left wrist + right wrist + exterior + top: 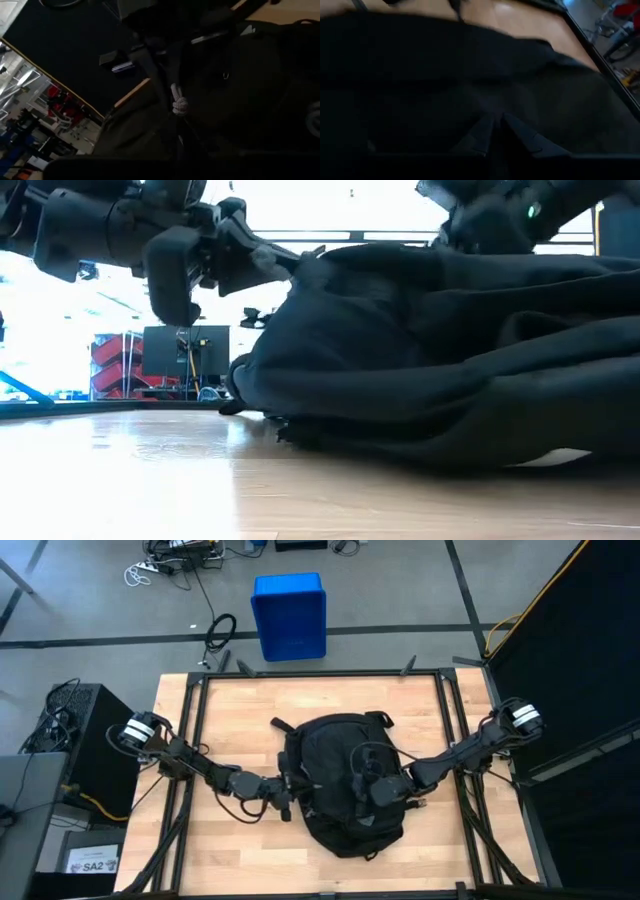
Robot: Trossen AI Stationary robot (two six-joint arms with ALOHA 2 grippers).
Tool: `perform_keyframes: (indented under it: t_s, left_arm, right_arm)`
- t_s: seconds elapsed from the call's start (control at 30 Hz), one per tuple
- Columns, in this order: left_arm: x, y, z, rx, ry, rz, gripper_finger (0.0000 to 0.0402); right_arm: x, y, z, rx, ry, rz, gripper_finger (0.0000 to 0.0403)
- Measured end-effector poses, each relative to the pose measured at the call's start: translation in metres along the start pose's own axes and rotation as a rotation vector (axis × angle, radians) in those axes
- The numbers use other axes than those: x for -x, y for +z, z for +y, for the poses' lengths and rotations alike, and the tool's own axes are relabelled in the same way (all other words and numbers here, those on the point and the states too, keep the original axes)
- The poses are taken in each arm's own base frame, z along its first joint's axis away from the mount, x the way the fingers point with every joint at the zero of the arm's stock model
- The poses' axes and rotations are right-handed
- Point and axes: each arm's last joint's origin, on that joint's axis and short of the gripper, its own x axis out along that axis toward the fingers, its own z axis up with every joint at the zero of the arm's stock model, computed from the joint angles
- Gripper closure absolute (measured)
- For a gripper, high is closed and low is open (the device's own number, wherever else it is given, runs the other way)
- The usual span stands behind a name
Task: Unpack backpack
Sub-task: Open the black backpack
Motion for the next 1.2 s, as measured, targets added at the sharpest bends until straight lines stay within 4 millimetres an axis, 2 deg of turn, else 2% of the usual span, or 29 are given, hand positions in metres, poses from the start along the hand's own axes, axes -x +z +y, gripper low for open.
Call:
perform_keyframes:
  t_s: [0.23,0.6,0.7,0.97,1.2]
  left_arm:
    - [-0.014,0.013,0.0,-0.038,-0.064,0.023,0.0402]
    - [-0.019,0.019,0.002,-0.026,-0.063,0.028,0.0402]
    - [-0.02,0.019,0.003,-0.022,-0.061,0.03,0.0402]
    - [-0.022,0.016,0.006,0.017,-0.061,0.043,0.0401]
    - [-0.022,0.015,0.006,0.01,-0.052,0.059,0.0401]
  right_arm:
    - [0.013,0.024,0.014,-0.085,0.055,-0.165,0.0345]
    - [0.01,0.026,0.01,-0.148,0.065,-0.177,0.0292]
    - [0.003,0.029,0.009,-0.193,0.091,-0.215,0.028]
    - [-0.025,0.017,0.019,-0.145,0.089,-0.237,0.0252]
    - [-0.026,0.017,0.017,-0.152,0.081,-0.241,0.0245]
